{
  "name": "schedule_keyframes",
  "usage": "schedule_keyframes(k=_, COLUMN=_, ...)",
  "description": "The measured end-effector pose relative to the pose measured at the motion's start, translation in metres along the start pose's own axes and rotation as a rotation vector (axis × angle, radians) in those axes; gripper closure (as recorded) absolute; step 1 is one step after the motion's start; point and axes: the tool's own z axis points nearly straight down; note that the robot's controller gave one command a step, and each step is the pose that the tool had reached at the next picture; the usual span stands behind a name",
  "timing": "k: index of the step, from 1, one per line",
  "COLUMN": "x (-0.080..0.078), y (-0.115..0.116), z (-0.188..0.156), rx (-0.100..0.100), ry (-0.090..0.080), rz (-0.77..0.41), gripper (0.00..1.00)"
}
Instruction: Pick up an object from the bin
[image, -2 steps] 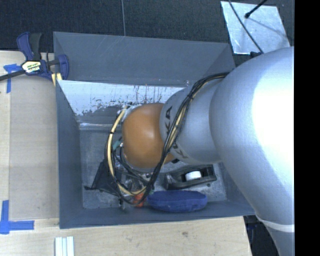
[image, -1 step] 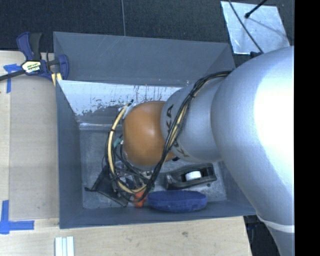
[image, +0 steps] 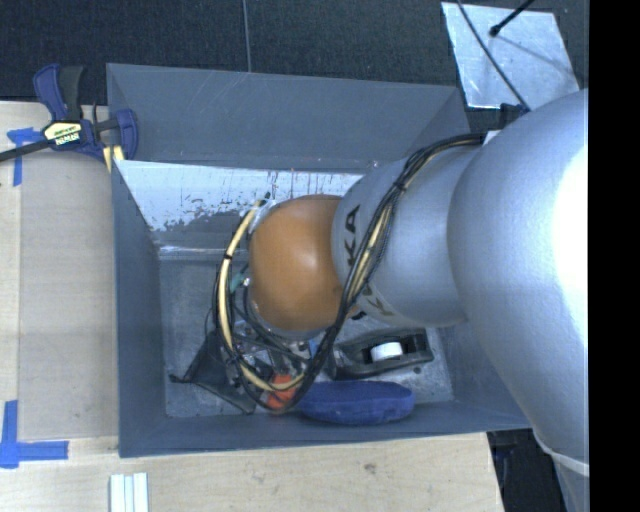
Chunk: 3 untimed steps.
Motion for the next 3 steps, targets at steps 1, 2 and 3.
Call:
schedule_keyframes(k=1, x=0.0, y=-0.001, z=0.002, rx=0.001, ry=0.003, rz=0.002, gripper=0.0)
schedule_keyframes(k=2, x=-0.038, y=-0.007, z=0.037, rx=0.0, ry=0.003, rz=-0.435, gripper=0.0)
schedule_keyframes(k=3, x=-0.039, y=-0.006, z=0.035, rx=-0.001, ry=0.0, rz=-0.433, gripper=1.0)
